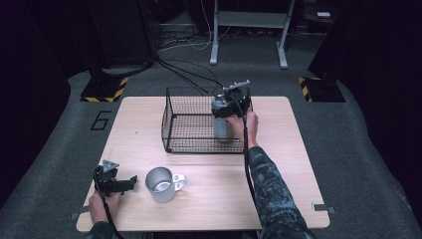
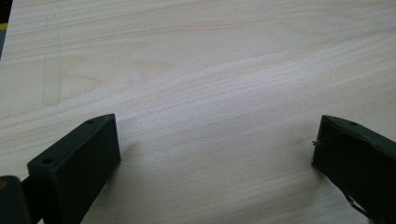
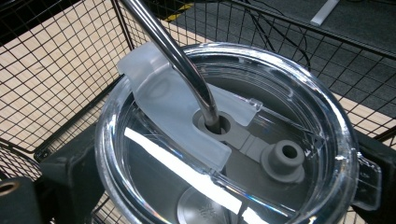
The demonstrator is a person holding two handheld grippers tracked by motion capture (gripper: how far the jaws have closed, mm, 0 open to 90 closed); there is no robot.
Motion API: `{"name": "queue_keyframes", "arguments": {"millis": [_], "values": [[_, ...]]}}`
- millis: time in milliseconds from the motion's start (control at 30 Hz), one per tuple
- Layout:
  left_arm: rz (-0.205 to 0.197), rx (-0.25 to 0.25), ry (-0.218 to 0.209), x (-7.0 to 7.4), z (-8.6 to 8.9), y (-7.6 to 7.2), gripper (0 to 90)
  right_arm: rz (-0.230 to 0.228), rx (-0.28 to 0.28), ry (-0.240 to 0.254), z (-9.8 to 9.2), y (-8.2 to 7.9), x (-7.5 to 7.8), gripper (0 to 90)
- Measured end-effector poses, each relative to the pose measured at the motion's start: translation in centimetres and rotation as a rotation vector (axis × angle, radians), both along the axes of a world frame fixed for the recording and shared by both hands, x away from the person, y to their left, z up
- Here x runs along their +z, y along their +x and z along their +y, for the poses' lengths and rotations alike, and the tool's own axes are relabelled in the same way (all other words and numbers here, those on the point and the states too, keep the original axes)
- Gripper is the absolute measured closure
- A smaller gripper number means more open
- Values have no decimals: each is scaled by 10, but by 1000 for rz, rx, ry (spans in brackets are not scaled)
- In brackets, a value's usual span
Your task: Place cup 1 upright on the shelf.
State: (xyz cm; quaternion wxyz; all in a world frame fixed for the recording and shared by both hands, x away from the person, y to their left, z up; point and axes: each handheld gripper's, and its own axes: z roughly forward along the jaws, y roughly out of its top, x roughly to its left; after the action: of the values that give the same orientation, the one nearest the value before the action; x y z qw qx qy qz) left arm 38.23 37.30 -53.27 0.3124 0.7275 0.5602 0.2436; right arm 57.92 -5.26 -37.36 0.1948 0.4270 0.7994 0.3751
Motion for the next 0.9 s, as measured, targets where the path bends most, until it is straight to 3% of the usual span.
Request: {"name": "queue_keyframes", "arguments": {"millis": [600,733,833,900], "values": [[4,0,2,0,0,0,4,24,-30,-21,1,-2,-15,30],[4,0,2,0,0,0,4,50,-22,-55,0,-2,-13,26],[-1,8,-8,0,-1,0,4,57,-21,-112,1,-3,-12,0],[0,6,-5,0,-1,0,4,58,-22,-111,1,-3,-11,0]]}}
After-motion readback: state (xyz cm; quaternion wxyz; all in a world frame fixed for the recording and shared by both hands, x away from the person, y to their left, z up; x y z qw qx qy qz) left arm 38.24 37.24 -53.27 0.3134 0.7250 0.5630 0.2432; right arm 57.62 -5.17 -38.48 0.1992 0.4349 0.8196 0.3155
